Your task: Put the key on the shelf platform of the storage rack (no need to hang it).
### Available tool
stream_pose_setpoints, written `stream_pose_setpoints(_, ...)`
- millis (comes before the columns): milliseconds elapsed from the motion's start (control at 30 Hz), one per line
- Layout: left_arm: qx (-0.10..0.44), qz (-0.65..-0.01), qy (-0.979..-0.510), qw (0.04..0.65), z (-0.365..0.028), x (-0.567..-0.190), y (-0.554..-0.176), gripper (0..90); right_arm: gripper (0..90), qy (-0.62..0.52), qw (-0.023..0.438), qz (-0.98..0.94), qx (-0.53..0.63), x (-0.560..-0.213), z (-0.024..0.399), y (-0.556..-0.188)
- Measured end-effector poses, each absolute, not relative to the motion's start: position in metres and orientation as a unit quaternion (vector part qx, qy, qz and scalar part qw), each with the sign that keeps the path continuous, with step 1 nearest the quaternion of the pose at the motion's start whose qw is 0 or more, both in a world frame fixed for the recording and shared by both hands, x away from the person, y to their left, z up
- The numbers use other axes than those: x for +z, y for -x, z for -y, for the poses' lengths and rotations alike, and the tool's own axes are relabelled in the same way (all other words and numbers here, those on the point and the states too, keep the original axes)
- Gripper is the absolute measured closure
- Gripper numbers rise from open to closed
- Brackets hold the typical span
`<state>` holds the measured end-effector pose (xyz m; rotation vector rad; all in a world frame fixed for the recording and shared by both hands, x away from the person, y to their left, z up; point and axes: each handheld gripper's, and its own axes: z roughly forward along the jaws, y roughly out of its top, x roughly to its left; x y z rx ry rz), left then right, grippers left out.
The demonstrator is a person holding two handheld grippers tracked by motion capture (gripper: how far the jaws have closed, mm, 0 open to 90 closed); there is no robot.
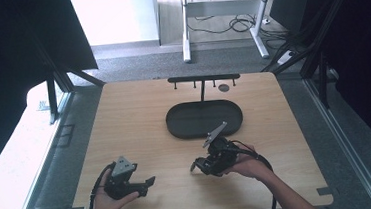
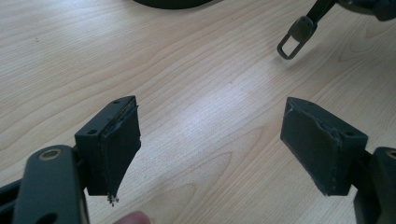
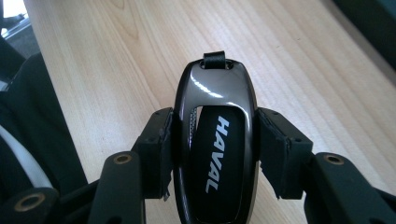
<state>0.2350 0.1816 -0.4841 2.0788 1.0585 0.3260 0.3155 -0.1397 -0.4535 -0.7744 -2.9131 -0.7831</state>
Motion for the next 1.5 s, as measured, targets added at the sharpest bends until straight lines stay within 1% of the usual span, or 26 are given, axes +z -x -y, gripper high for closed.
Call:
stream_pose_setpoints(833, 0.125, -0.416, -0.817, 0.379, -0.181, -0.486, -0.236, 20.3, 49.7, 0.251, 0.0, 0.931, -0.264, -0.437, 0.147, -0.319)
stream_pose_setpoints(1500, 0.109, -0.409, -0.831, 0.362, -0.174, -0.495, -0.239, 20.0, 49.7, 0.249, -0.002, 0.932, -0.264, -0.44, 0.147, -0.318)
